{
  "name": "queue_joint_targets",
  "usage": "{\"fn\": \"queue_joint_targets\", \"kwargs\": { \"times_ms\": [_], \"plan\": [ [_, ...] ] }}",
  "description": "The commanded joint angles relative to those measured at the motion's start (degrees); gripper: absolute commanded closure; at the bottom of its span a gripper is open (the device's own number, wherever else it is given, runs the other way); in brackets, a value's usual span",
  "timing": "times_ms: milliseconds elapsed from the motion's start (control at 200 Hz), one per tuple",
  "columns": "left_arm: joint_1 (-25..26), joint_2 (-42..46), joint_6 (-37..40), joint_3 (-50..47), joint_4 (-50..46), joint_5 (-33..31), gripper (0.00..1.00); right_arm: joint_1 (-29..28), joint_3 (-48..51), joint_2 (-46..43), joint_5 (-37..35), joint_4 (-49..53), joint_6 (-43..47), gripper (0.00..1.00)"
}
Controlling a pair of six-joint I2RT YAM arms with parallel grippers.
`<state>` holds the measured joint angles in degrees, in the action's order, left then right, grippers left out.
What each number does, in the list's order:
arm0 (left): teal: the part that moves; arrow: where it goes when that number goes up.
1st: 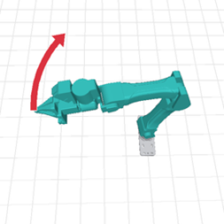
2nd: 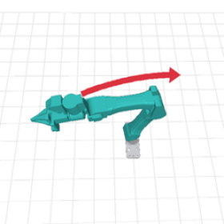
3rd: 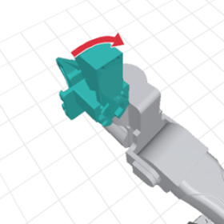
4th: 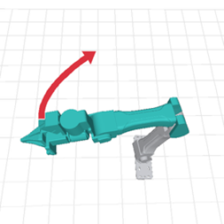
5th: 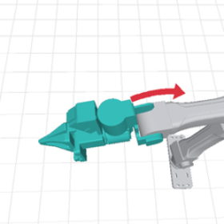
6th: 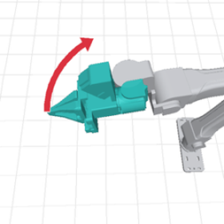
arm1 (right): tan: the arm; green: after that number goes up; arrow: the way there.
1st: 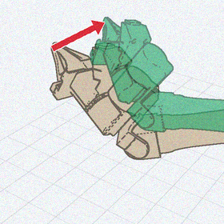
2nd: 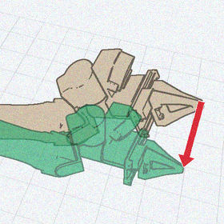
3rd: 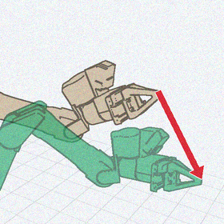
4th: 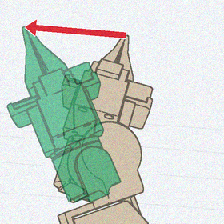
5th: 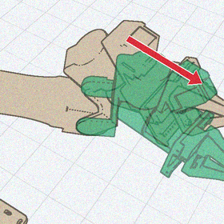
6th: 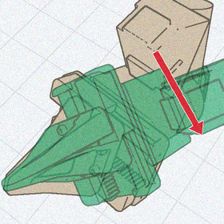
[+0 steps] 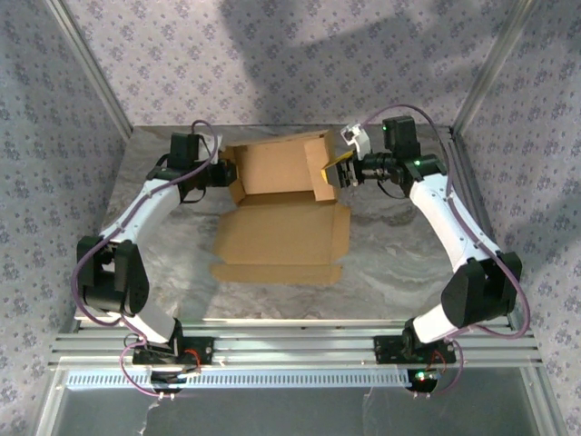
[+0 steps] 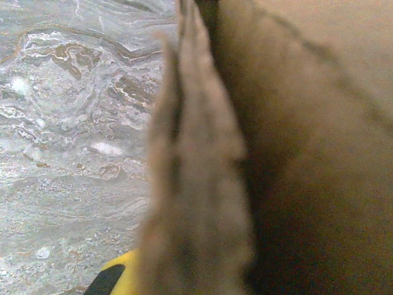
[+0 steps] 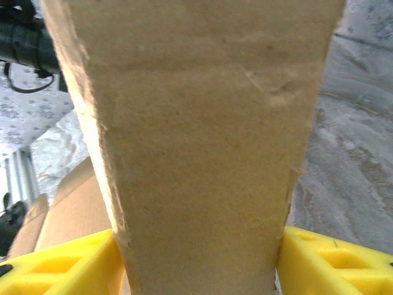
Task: Fold the paper box
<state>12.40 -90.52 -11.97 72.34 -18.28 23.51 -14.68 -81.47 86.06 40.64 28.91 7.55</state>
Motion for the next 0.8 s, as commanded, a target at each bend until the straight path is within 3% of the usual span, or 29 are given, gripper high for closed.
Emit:
{"fn": "queue_joint_targets", "kwargs": {
  "times_ms": [0, 155, 480, 795],
  "plan": [
    [0.97, 1.93, 0.63, 1.86, -0.32, 0.77, 1.00, -1.46, 0.58, -1.24, -7.40, -1.90, 0.01, 0.34],
    [1.81, 2.54, 0.31, 1.83, -0.85, -0.41, 1.00, -3.57, 1.68, -1.84, -13.62, -3.73, -0.58, 0.34],
    [4.48, 4.41, -2.07, 1.76, -1.55, -3.69, 1.00, -7.05, 3.11, -2.06, -24.14, -6.04, -2.00, 0.46],
    [9.46, 6.17, -6.94, 2.28, -5.72, -16.30, 1.00, -8.79, 4.28, -2.21, -33.98, -6.96, -3.07, 0.63]
  ]
}}
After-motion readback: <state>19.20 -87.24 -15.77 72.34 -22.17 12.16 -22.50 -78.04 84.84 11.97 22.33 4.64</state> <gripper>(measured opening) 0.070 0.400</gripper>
